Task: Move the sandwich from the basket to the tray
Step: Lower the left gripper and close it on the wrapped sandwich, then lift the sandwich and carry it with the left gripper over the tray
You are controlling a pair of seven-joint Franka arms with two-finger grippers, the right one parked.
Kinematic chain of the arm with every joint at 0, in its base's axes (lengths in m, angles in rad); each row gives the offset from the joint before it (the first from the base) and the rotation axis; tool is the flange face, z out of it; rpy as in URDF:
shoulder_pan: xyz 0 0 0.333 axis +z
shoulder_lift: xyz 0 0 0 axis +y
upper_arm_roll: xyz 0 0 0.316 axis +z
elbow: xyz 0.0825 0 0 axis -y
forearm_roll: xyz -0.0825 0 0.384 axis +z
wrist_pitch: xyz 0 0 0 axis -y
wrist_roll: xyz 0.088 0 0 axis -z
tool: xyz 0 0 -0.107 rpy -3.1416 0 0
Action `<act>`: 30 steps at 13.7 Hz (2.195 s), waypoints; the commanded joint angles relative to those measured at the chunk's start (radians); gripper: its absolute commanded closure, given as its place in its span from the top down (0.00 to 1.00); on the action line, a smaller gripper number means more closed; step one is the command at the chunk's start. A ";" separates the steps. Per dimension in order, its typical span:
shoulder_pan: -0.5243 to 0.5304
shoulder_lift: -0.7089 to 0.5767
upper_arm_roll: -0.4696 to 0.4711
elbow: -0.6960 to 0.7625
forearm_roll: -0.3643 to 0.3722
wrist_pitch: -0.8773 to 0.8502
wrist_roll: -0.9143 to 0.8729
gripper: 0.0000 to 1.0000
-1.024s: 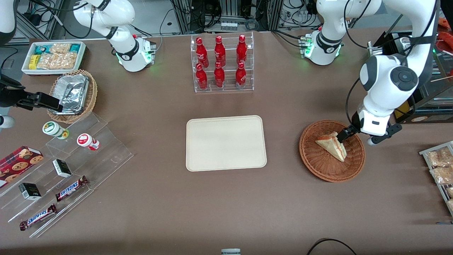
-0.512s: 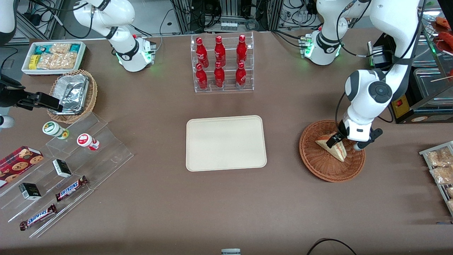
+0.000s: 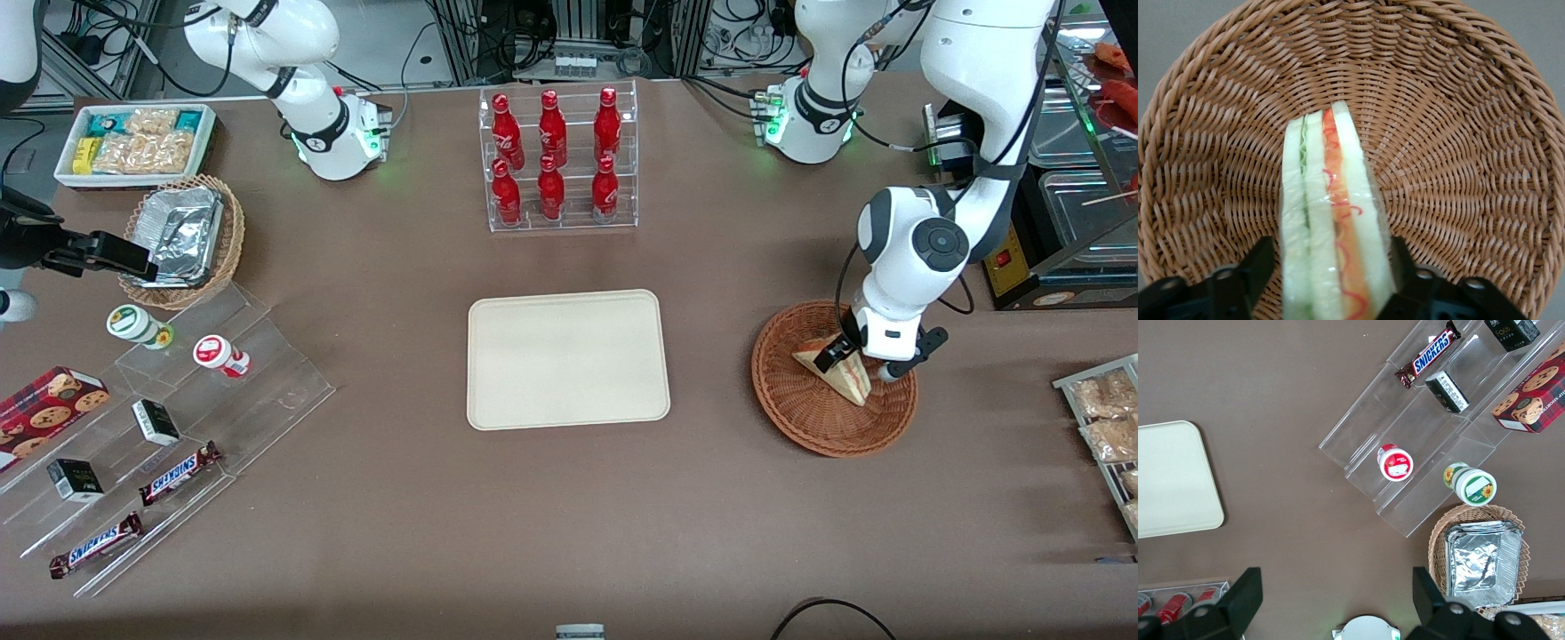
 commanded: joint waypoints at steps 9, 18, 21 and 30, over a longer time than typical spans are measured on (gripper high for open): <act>-0.153 -0.057 -0.014 0.511 0.002 -0.666 -0.019 0.00; -0.522 0.184 -0.014 0.840 -0.001 -0.776 -0.107 0.00; -0.608 0.323 -0.014 0.961 -0.002 -0.771 -0.111 0.00; -0.709 0.505 -0.042 1.006 0.004 -0.578 -0.039 0.00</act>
